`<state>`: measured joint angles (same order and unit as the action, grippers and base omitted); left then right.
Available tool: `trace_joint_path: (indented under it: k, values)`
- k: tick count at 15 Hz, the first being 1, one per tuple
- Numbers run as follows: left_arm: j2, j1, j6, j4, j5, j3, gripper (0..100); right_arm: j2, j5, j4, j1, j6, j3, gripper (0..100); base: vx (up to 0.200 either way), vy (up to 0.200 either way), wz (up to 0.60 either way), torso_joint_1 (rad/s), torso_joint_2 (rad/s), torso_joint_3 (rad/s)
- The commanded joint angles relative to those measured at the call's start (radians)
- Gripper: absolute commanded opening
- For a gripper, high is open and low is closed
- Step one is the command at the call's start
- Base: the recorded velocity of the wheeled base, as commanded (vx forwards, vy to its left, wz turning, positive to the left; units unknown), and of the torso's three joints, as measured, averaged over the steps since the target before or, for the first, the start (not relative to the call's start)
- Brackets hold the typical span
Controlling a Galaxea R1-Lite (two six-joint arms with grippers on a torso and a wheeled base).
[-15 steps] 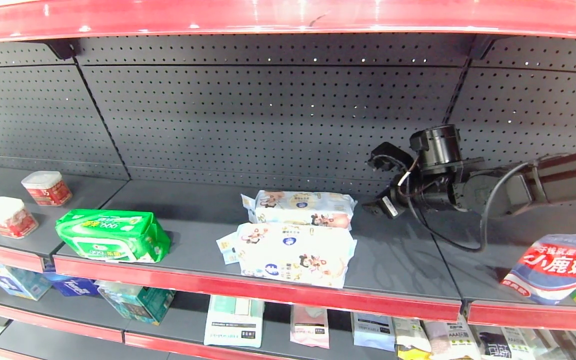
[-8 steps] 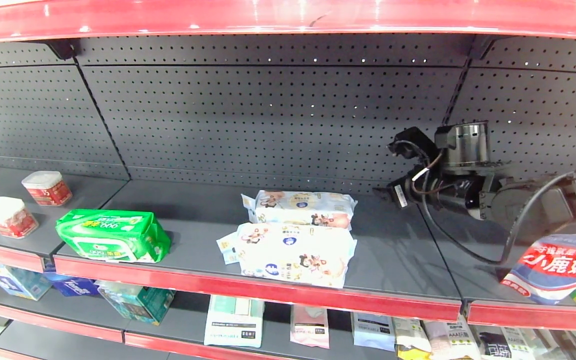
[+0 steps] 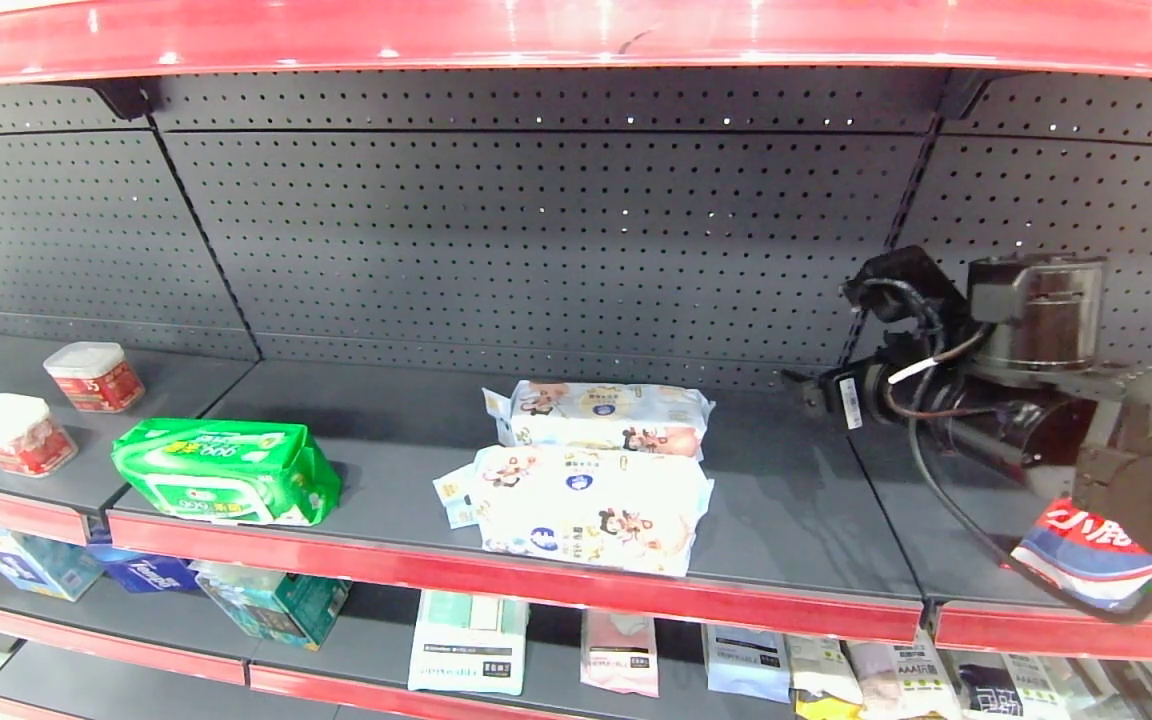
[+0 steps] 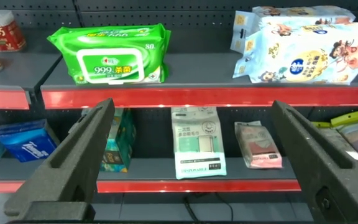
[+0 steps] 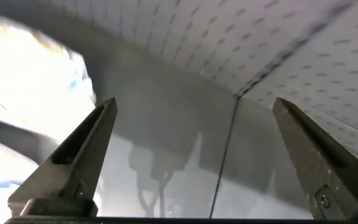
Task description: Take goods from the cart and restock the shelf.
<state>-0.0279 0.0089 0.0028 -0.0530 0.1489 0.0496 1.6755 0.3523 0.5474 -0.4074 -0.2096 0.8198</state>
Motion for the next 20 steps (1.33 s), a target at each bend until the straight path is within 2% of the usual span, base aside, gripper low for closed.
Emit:
trace_joint_path:
  k: [1,7,11,13,16,18,20]
  values:
    - [-0.003,0.000,0.000,-0.001,0.000,0.001,100,-0.145,0.023,0.000,-0.016,0.013,-0.022,100,0.000,0.000,0.00,0.000,0.00,0.000]
    - [-0.006,-0.001,0.000,-0.002,0.032,0.001,100,-0.537,0.028,-0.014,-0.011,-0.053,-0.232,100,0.000,0.000,0.00,0.000,0.00,0.000]
    - [-0.010,-0.007,0.000,-0.002,0.057,0.001,100,-0.743,0.028,-0.098,0.038,-0.065,-0.329,100,0.000,0.000,0.00,0.000,0.00,0.000]
    - [-0.003,-0.014,0.000,-0.002,0.057,0.001,100,-0.938,0.010,-0.294,0.113,-0.059,-0.360,100,0.000,0.000,0.00,0.000,0.00,0.000]
    - [0.005,-0.015,0.000,-0.002,0.058,0.001,100,-1.169,-0.024,-0.549,0.125,-0.027,-0.367,100,0.000,0.000,0.00,0.000,0.00,0.000]
    - [0.014,-0.014,0.000,-0.001,0.058,0.000,100,-1.439,-0.055,-0.811,0.125,-0.024,-0.381,100,0.000,0.000,0.00,0.000,0.00,0.000]
    - [0.020,-0.014,0.000,-0.001,0.058,0.001,100,-1.630,-0.041,-0.957,0.124,-0.017,-0.398,100,0.000,0.000,0.00,0.000,0.00,0.000]
